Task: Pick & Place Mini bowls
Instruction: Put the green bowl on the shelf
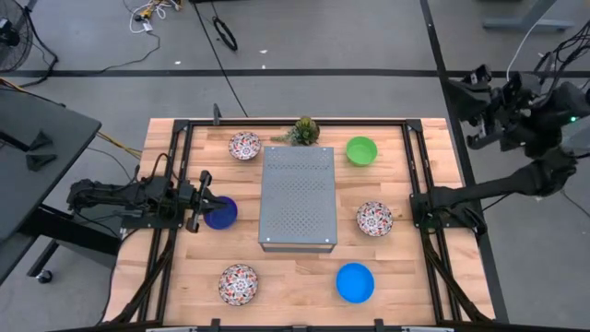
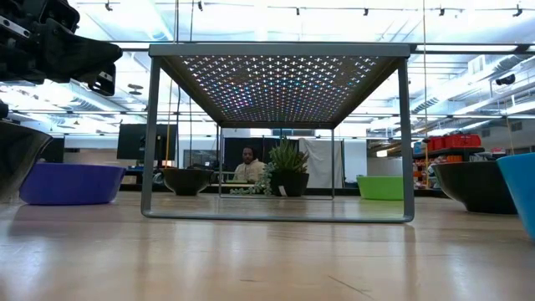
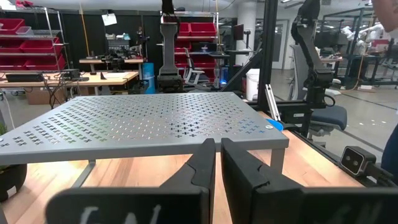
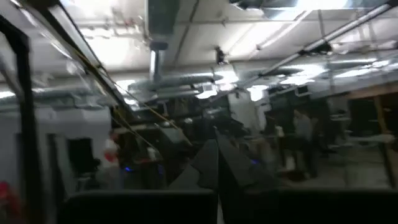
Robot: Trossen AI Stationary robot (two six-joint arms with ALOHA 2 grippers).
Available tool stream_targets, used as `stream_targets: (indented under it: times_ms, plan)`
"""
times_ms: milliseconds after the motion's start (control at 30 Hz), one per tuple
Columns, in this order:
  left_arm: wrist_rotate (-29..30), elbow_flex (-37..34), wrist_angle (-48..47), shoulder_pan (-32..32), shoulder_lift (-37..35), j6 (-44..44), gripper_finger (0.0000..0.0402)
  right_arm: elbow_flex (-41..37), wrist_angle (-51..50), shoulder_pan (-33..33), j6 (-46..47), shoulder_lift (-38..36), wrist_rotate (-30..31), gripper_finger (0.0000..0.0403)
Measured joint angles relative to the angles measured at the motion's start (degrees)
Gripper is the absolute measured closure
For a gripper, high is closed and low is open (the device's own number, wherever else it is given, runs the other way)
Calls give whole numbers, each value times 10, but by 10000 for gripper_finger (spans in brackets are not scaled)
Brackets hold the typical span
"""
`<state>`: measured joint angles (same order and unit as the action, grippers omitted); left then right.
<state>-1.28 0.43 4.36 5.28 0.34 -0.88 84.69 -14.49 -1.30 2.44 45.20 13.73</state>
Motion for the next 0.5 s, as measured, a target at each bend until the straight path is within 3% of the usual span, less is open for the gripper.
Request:
stream_targets:
  times_ms: [233,500]
  plan:
    - [0,0,0,0,0,0,372,93,-97,0,-25,55,47,403]
    - [0,0,0,0,0,0,372,118,-109,0,-65,86,126,403]
